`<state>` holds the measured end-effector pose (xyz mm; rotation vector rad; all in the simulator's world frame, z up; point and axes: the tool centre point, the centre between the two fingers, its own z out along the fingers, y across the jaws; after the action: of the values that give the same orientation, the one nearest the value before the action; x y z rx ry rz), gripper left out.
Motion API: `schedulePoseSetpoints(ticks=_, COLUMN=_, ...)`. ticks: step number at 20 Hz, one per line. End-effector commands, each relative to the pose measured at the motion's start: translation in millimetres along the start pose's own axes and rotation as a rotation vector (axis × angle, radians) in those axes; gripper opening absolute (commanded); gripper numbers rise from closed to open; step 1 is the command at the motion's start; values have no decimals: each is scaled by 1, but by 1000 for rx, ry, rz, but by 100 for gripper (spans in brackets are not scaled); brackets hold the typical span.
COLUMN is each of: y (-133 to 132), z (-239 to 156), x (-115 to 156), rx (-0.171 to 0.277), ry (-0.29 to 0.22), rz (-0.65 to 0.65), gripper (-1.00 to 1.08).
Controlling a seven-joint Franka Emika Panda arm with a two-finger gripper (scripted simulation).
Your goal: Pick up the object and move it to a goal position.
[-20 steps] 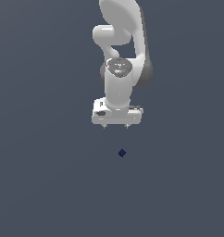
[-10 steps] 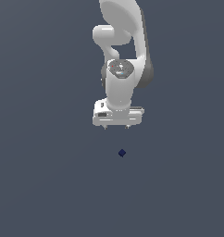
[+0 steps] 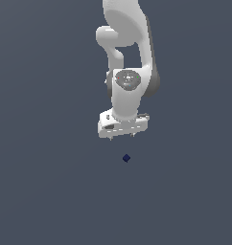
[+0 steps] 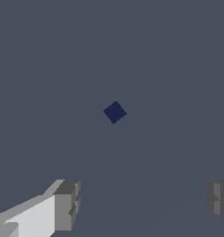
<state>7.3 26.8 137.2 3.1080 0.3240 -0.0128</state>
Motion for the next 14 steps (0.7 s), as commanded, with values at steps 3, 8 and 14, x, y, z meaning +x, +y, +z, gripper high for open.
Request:
schedulePoseSetpoints(ticks=3, y=-3, z=13, x=11, rx=-1, ry=0, rz=-122, gripper=100)
schedulePoseSetpoints(ticks=8, y=-6, z=29, x=24, rx=1, ry=2, rz=-271, gripper=100)
schedulePoseSetpoints(ticks=14, y=-10, z=48, x=39, rx=5, ry=6, rz=-443, gripper=100)
